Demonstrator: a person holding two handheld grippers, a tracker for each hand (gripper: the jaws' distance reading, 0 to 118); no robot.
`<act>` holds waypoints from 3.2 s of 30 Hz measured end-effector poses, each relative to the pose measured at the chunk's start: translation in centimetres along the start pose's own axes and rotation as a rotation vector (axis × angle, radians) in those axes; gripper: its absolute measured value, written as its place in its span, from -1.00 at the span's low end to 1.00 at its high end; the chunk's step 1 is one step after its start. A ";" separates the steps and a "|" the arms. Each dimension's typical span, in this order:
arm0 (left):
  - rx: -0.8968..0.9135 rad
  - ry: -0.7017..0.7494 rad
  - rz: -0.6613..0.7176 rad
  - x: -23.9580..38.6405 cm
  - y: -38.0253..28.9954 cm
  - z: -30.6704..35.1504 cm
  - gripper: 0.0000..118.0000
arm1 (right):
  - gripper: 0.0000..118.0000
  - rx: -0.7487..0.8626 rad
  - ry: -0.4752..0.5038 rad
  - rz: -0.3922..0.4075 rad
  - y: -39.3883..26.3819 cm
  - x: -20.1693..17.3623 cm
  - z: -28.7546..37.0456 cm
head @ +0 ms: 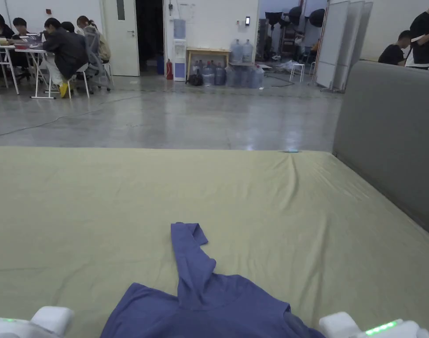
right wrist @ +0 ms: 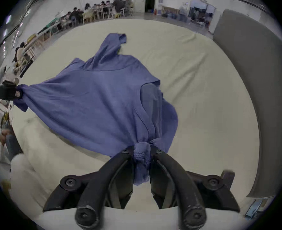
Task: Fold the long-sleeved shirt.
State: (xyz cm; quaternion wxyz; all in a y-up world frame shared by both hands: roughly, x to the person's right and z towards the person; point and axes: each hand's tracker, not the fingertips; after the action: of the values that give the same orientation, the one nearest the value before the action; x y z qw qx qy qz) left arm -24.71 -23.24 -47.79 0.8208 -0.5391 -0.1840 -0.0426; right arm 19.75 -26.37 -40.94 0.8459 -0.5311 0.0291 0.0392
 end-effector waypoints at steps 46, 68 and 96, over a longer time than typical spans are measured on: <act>-0.087 0.098 0.030 1.2 -11.7 -2.3 0.68 | -1.00 0.073 0.107 -0.121 -6.4 -7.5 9.0; -0.033 -0.064 0.120 2.1 -11.1 0.6 -0.84 | 1.00 -0.054 0.163 -0.261 16.8 1.0 -8.7; 0.118 -0.063 0.156 1.3 -4.9 6.7 -0.84 | -0.96 0.342 0.000 -0.067 10.2 1.1 16.5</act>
State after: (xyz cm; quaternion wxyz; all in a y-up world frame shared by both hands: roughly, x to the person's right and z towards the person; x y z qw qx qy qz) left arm -26.52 -19.06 -40.72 0.8458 -0.5035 -0.1693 0.0495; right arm 19.94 -7.01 -43.04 0.9248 -0.3801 0.0176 0.0054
